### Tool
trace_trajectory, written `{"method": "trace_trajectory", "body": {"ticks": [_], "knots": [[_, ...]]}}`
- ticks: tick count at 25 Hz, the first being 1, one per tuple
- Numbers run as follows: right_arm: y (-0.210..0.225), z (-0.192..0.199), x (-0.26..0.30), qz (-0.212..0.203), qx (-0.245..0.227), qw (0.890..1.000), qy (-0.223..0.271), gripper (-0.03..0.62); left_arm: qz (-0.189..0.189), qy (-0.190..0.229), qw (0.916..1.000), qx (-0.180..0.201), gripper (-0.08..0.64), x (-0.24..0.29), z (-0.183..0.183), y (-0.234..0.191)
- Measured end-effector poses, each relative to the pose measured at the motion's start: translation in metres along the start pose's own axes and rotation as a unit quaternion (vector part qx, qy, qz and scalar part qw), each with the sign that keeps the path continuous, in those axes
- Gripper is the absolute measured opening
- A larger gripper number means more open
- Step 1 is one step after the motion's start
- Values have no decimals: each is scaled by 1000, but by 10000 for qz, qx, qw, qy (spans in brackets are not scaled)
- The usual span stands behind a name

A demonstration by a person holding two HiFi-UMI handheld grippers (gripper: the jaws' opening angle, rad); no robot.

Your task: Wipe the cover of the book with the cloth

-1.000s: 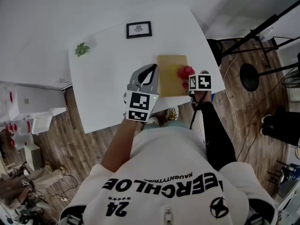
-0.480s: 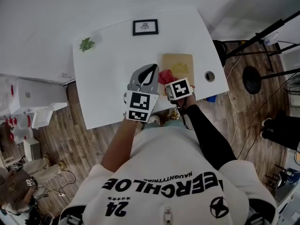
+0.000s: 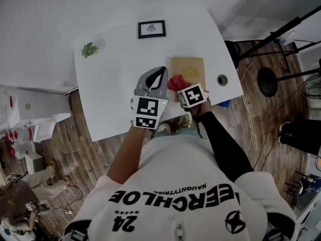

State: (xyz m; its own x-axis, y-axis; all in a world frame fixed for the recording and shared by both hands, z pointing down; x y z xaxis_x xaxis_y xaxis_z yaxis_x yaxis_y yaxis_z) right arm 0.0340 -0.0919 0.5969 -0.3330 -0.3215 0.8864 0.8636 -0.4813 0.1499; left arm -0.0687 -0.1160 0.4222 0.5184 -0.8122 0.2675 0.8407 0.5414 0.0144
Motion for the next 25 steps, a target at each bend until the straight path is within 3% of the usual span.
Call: {"method": "trace_trajectory", "body": {"ticks": [14,19,25], "knots": [[89,40,-36,788,1049,9914,40,106,482,53,9988,94,52,22,-8,24],[81,31,-42,894,758,9931,2,106,473,39,9988,116,52,18,-8,25],[43,-30,-31,464,216,9981,348,107,320,-13,9994,111,52,9,-5,20]]}}
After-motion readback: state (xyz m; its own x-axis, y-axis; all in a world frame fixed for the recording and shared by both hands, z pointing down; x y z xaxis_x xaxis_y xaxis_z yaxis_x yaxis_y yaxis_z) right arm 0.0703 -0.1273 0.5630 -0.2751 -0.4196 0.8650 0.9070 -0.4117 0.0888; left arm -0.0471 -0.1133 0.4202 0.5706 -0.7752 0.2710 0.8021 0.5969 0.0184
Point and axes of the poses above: the fingertips, and each gripper's own axes: x forward along the fingers, y to its right, z out of its underside, the point moved 3 cm from there along -x, backward along the fingers
